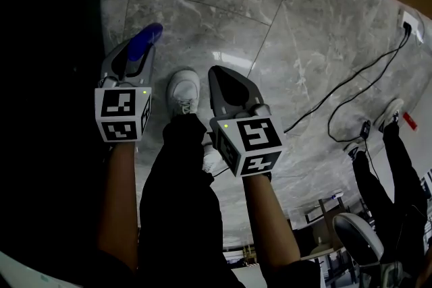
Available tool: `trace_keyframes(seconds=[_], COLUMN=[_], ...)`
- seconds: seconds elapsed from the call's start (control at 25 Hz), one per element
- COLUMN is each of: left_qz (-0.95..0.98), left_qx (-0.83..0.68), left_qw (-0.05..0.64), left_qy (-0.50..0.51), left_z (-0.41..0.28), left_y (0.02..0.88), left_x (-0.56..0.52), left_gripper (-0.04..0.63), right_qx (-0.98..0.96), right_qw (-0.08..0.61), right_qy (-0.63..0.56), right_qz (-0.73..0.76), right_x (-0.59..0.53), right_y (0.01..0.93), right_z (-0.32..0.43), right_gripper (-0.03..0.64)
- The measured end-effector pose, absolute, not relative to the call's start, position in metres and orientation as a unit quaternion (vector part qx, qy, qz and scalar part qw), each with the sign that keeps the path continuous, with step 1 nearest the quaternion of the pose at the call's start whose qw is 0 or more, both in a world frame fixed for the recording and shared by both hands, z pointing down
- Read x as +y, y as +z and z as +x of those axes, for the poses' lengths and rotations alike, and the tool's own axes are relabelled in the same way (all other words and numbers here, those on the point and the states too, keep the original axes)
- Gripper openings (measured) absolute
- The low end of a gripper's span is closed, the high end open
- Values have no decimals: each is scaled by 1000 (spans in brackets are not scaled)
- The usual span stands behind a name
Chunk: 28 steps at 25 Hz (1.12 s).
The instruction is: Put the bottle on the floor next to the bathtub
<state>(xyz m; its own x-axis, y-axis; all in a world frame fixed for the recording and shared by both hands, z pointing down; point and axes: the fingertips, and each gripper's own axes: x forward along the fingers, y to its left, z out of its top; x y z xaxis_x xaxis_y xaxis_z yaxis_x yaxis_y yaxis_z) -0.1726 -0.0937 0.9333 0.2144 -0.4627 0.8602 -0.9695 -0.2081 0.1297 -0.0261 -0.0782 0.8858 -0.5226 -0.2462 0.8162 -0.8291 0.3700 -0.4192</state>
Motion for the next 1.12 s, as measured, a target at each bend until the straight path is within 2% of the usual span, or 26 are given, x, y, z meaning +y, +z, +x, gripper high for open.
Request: trace_keyframes(seconds=[0.72, 1.12], left_qz=[704, 710], left_qx=[-504, -514], left_qw=[346, 334], left_qy=[362, 347], left_z=[-164, -157], left_y=[912, 853], left_x=[-92, -105], left_gripper=[155, 155], right_qx=[-766, -778], right_qw=[335, 316], right_qy=[424, 405], right_qz=[347, 360], right_x=[-84, -104], right_y=[858, 803], right_z=[-32, -31], right_gripper=[23, 23])
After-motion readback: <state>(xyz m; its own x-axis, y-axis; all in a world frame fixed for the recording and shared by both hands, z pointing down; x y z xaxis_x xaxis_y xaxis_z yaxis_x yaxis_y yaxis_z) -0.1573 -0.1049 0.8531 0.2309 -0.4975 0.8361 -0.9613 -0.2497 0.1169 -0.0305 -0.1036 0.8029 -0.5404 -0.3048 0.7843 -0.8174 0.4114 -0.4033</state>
